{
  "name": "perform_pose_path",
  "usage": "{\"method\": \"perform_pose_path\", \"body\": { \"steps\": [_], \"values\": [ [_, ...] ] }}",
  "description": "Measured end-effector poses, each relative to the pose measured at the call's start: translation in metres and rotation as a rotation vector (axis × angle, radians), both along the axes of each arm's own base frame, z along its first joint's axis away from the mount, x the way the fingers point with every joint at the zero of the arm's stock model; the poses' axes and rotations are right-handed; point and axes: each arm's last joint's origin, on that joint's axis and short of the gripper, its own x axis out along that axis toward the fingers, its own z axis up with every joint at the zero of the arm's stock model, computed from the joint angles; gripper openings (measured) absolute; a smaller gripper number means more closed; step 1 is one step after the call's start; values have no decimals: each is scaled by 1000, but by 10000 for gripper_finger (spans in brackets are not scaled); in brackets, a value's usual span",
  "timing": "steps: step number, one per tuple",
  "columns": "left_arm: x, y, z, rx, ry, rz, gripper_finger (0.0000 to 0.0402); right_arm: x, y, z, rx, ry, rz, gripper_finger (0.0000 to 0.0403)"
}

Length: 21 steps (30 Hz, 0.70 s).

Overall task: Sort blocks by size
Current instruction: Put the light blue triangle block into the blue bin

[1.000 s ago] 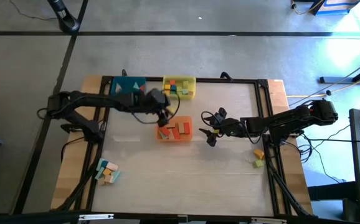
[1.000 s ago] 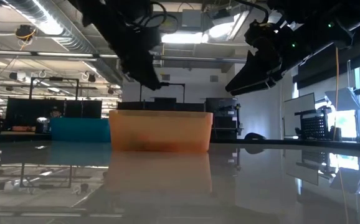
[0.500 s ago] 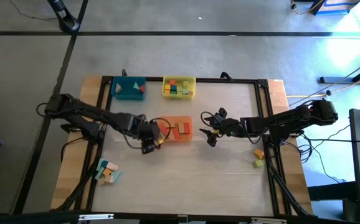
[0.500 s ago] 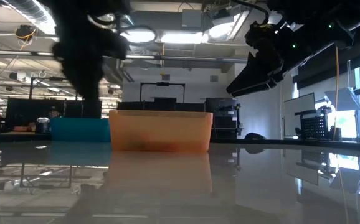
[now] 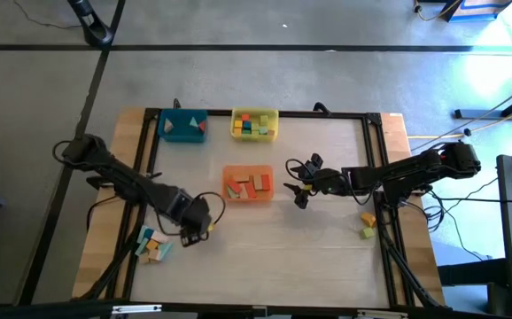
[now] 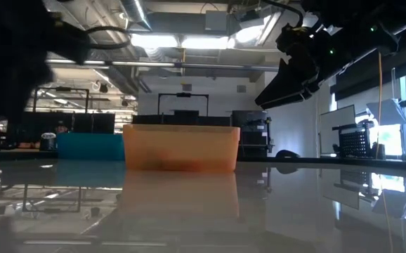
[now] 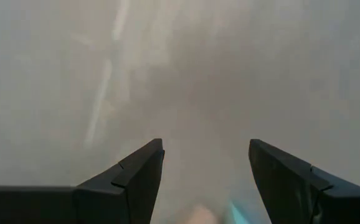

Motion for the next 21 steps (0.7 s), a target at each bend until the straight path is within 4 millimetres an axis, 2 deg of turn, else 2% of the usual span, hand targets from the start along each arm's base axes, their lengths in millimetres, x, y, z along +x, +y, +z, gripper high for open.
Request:
{"method": "perform_pose_path", "body": {
  "steps": [8,21],
  "values": [
    [-30,-25,0,-98,235,144,223,0,0,0,0,-1,0,276],
    [-47,-47,0,-87,257,170,223,0,1,0,21,-2,18,276]
  ]
}}
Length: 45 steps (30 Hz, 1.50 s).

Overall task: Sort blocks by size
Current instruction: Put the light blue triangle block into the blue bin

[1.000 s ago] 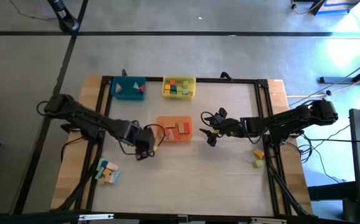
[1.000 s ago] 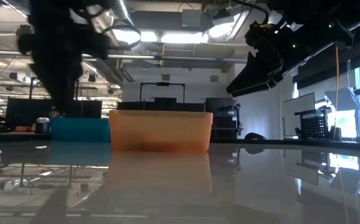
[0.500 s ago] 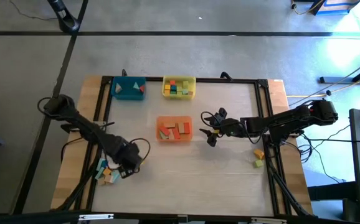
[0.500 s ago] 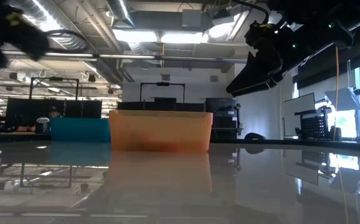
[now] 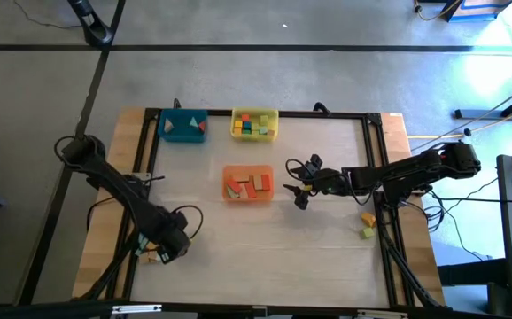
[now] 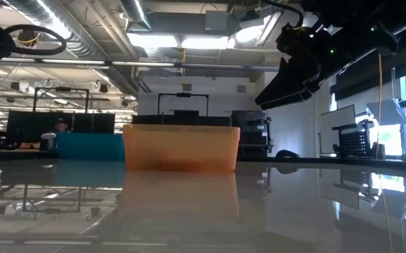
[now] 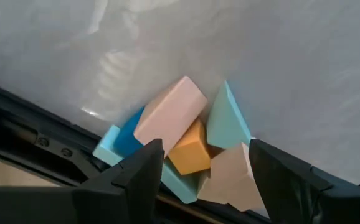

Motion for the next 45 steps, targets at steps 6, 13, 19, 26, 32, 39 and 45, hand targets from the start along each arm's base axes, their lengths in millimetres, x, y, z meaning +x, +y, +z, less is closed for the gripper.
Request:
{"method": "perform_pose_path", "body": {
  "steps": [6,13,19,26,32,39,45],
  "values": [
    [-4,-8,-6,-20,-27,-20,223,0,0,0,0,0,0,276],
    [-8,-7,-27,-67,-48,-26,223,0,0,0,0,0,0,276],
    [-13,-4,-35,-68,-25,-59,223,0,0,0,0,-1,0,276],
    [-14,-3,-47,-105,-60,-79,223,0,0,0,0,0,0,276],
    [-16,-1,-50,-102,-38,-42,223,0,0,0,0,0,0,276],
    [-16,-1,-50,-99,-43,-53,191,0,0,0,0,0,0,276],
    [-16,-1,-50,-86,-59,-75,160,0,0,0,0,4,0,276]
  ]
}}
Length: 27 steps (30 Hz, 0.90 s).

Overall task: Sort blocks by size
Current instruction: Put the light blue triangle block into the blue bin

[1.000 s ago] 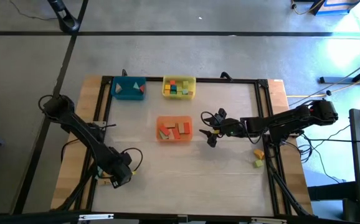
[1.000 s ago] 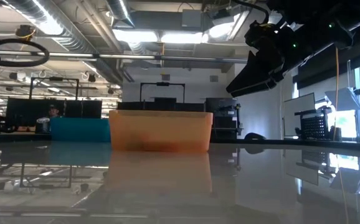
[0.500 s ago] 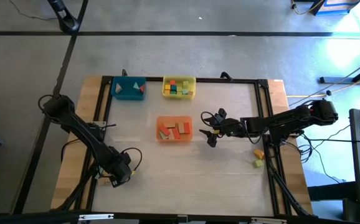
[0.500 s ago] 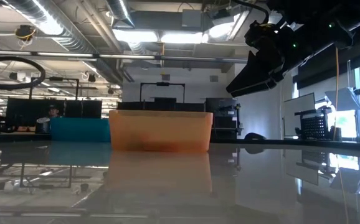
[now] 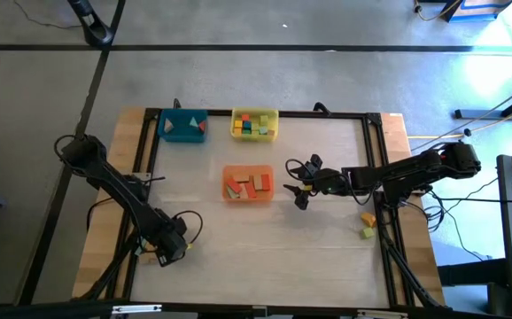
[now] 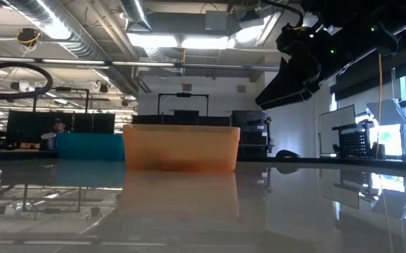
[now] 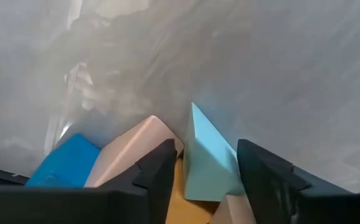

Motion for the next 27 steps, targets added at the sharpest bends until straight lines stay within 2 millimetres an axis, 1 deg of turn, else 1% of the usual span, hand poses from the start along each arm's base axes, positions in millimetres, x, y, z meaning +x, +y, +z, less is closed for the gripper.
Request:
{"method": "perform_pose_path", "body": {
  "steps": [9,12,15,21,27],
  "values": [
    [5,4,0,20,-47,-41,85,0,0,0,0,4,0,276],
    [8,7,0,27,-62,-46,68,0,0,0,0,4,0,276],
    [12,10,0,55,-93,-52,64,0,0,0,0,4,0,276],
    [20,21,0,121,-150,-51,72,0,0,0,-1,4,0,276],
    [31,35,-1,195,-204,-45,57,0,0,0,0,4,0,276]
  ]
}}
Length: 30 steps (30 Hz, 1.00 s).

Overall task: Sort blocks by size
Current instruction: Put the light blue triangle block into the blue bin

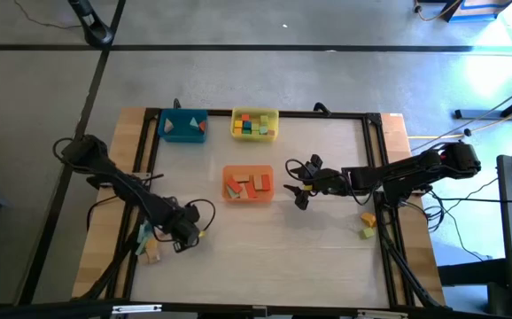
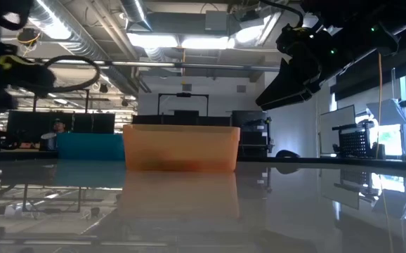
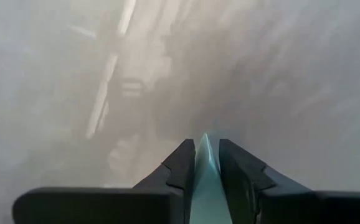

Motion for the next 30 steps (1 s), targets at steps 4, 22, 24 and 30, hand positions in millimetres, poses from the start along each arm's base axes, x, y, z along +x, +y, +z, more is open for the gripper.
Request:
{"method": "perform_pose_path", "body": {
  "steps": [4,22,24,30],
  "values": [
    [10,11,0,22,-50,-6,50,0,0,0,0,0,0,276],
    [42,57,3,29,-163,-48,136,0,0,0,0,0,0,276],
    [43,59,4,-11,-143,-78,162,0,0,0,0,0,0,276],
    [39,60,10,-32,-91,-94,203,0,0,0,0,1,0,276]
  ]
}}
